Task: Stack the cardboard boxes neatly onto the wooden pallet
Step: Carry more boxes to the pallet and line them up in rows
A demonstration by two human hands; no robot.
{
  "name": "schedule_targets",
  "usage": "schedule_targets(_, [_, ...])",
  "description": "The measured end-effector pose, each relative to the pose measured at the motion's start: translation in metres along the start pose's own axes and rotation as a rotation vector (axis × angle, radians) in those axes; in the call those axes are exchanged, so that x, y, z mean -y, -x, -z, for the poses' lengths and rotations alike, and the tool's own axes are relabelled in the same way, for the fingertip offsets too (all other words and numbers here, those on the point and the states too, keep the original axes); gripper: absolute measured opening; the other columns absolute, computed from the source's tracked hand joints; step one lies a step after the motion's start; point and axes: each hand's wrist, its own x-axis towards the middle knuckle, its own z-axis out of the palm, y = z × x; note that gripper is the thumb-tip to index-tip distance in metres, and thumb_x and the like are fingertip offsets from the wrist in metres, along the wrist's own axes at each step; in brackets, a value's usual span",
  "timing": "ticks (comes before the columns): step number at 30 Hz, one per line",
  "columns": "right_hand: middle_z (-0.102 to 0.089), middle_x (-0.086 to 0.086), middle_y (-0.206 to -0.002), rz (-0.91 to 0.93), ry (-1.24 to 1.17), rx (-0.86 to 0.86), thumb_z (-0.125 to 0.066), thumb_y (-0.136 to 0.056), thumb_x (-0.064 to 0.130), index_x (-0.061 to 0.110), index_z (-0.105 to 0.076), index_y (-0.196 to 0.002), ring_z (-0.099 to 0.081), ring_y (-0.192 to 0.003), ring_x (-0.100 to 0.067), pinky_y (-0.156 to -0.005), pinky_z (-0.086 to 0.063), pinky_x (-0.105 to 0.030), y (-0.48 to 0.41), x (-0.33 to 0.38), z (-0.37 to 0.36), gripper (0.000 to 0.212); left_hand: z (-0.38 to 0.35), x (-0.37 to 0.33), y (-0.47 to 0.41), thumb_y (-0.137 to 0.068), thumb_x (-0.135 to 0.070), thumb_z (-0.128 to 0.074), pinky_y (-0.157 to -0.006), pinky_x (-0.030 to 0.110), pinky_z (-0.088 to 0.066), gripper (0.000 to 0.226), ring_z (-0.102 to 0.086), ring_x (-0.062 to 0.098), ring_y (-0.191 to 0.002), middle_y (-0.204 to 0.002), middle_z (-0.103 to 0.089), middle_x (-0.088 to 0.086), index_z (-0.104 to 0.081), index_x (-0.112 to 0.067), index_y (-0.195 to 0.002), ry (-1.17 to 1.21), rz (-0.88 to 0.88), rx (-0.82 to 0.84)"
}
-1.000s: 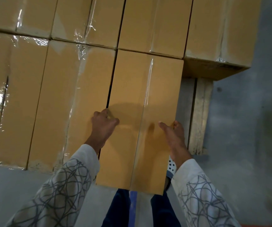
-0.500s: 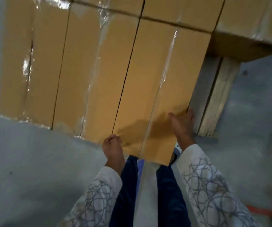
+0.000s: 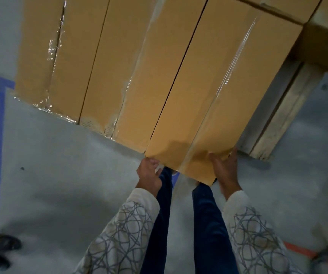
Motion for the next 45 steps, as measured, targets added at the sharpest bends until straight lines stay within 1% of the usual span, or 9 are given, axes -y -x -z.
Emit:
schedule_targets(8, [-0.038, -0.005, -0.159, -0.055, 0.016, 0.004, -0.077, -0.07, 0.051, 0.029, -0.012, -0.162, -0.046, -0.138, -0.032, -0.115, -0.042, -0.053, -0.011, 0.014, -0.006, 0.115, -0.009, -0.02, -0.003, -0.099, -0.008, -0.054, -0.095, 0.038, -0.049, 0.022, -0.061, 0.025, -0.106, -0.12, -0.062, 0.008, -0.063, -0.011, -0.119, 0.078, 0.019, 0.167])
schedule_targets(11, [-0.032, -0.007, -0.163, -0.075, 0.073, 0.019, -0.075, -0.068, 0.055, 0.027, 0.007, -0.162, -0.042, -0.142, -0.034, -0.115, -0.041, -0.056, -0.011, 0.017, -0.008, 0.128, -0.016, -0.032, -0.005, -0.097, -0.015, -0.061, -0.114, 0.046, -0.042, 0.022, -0.055, 0.033, -0.124, -0.133, -0.058, 0.011, -0.064, -0.015, -0.119, 0.051, 0.072, 0.18])
schedule_targets(14, [-0.015, -0.004, -0.17, -0.064, 0.189, -0.012, -0.075, -0.077, 0.053, 0.021, 0.018, -0.162, -0.026, -0.152, -0.034, -0.12, -0.032, -0.058, -0.004, 0.025, -0.007, 0.13, -0.022, -0.035, -0.004, -0.094, -0.026, -0.067, -0.108, 0.044, -0.043, 0.042, -0.05, 0.035, -0.132, -0.141, -0.054, 0.012, -0.06, -0.014, -0.133, -0.058, 0.043, 0.135])
schedule_targets(18, [0.005, 0.003, -0.173, 0.149, 0.417, -0.142, -0.072, -0.092, 0.044, 0.027, 0.012, -0.164, -0.01, -0.157, -0.028, -0.12, -0.02, -0.061, 0.002, 0.038, -0.002, 0.112, -0.046, -0.036, 0.006, -0.09, -0.03, -0.074, -0.121, 0.048, -0.027, 0.095, -0.02, 0.035, -0.153, -0.168, -0.019, 0.016, -0.016, -0.012, -0.163, -0.659, -0.488, -0.135])
schedule_targets(21, [0.004, 0.001, -0.173, 0.313, 0.4, -0.203, -0.073, -0.091, 0.044, 0.033, 0.003, -0.165, -0.01, -0.157, -0.029, -0.121, -0.018, -0.06, -0.01, 0.064, 0.005, 0.107, -0.07, -0.041, 0.026, -0.09, -0.034, -0.073, -0.126, 0.048, -0.008, 0.099, -0.004, 0.031, -0.158, -0.172, -0.007, 0.011, -0.011, -0.013, -0.164, -1.064, -1.021, 0.0])
schedule_targets(23, [0.002, 0.0, -0.173, 0.351, 0.39, -0.228, -0.071, -0.092, 0.047, 0.035, -0.002, -0.165, -0.012, -0.157, -0.032, -0.12, -0.021, -0.062, -0.024, 0.091, 0.013, 0.101, -0.094, -0.054, 0.03, -0.091, -0.038, -0.069, -0.126, 0.048, -0.004, 0.097, 0.003, 0.028, -0.159, -0.173, -0.002, 0.005, -0.01, -0.018, -0.165, -1.242, -1.185, 0.142])
schedule_targets(30, [0.0, -0.007, -0.173, 0.428, 0.391, -0.23, -0.065, -0.097, 0.05, 0.031, -0.01, -0.165, -0.012, -0.156, -0.038, -0.121, -0.022, -0.063, -0.079, 0.193, 0.053, 0.09, -0.189, -0.122, 0.037, -0.091, -0.053, -0.062, -0.123, 0.06, -0.003, 0.097, 0.011, 0.034, -0.158, -0.172, 0.013, 0.003, -0.002, -0.032, -0.165, -1.58, -1.448, 0.234])
schedule_targets(36, [0.008, -0.005, -0.173, 0.404, 0.598, -0.148, -0.064, -0.093, 0.058, 0.034, -0.018, -0.164, -0.003, -0.157, -0.04, -0.124, -0.018, -0.055, -0.086, 0.202, 0.049, 0.089, -0.202, -0.141, 0.015, -0.094, -0.06, -0.05, -0.119, 0.062, -0.02, 0.089, -0.002, 0.039, -0.157, -0.172, 0.005, 0.011, -0.004, -0.029, -0.164, -1.83, -1.646, 0.091])
schedule_targets(45, [-0.002, -0.004, -0.174, 0.44, 0.576, -0.058, -0.065, -0.091, 0.061, 0.036, -0.034, -0.16, -0.002, -0.158, -0.037, -0.125, -0.015, -0.051, -0.082, 0.202, 0.055, 0.08, -0.2, -0.142, 0.019, -0.092, -0.055, -0.049, -0.12, 0.06, -0.019, 0.091, -0.001, 0.039, -0.157, -0.171, 0.008, 0.016, -0.004, -0.024, -0.165, -1.873, -1.603, 0.103])
